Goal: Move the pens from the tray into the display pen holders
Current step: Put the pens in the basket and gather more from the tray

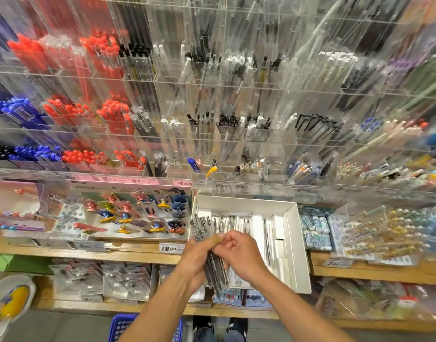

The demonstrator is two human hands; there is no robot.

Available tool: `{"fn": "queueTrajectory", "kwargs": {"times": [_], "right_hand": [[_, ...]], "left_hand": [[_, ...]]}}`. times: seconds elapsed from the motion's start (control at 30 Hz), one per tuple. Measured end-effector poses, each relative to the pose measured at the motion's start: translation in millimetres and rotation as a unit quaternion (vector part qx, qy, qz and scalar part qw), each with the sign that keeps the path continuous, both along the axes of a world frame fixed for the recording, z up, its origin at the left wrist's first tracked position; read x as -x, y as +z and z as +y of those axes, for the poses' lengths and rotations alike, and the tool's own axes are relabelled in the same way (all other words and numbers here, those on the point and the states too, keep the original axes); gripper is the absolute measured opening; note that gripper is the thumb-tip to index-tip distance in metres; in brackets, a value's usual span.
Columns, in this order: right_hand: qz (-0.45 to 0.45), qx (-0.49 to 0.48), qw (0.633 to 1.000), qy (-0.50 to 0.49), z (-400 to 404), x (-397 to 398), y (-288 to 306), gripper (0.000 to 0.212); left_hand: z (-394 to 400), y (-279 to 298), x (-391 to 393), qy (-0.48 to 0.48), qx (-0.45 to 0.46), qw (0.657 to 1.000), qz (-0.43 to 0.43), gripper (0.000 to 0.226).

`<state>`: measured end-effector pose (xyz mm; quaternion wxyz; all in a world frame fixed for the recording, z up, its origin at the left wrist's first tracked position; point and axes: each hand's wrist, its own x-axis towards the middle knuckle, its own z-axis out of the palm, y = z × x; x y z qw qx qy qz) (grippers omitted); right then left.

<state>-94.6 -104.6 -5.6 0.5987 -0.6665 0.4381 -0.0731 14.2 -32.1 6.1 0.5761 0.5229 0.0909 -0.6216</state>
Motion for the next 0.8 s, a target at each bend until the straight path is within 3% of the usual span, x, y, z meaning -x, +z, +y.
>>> {"fn": "queueTrajectory", "kwargs": {"times": [0.17, 0.3, 0.37, 0.5, 0.63, 0.73, 0.8], "right_hand": [[0.002, -0.069, 0.995, 0.069, -14, 16, -3, 0.015], [0.121, 0.019, 0.992, -0.026, -47, 24, -31, 0.009], [0.219, 0.062, 0.974, -0.014, -62, 25, -52, 0.025], [0.357, 0.122, 0.921, 0.099, -76, 17, -77, 0.044], [0.422, 0.176, 0.874, 0.164, -95, 0, -83, 0.067], [0.459, 0.206, 0.838, 0.211, -102, -6, -87, 0.066], [0.458, 0.219, 0.833, 0.219, -102, -5, -91, 0.063]], "left_hand": [[1, -7, -1, 0.007, -0.035, 0.999, -0.011, 0.051], [3, -9, -8, 0.0, -0.045, 0.999, -0.016, 0.034], [6, -10, -10, -0.001, -0.05, 0.999, -0.011, 0.035], [8, -11, -10, -0.002, -0.058, 0.998, -0.004, 0.044], [12, -14, -11, 0.011, -0.068, 0.998, -0.001, 0.055], [14, -16, -14, 0.017, -0.074, 0.997, 0.0, 0.057], [15, -16, -15, 0.018, -0.075, 0.997, 0.002, 0.057]]}}
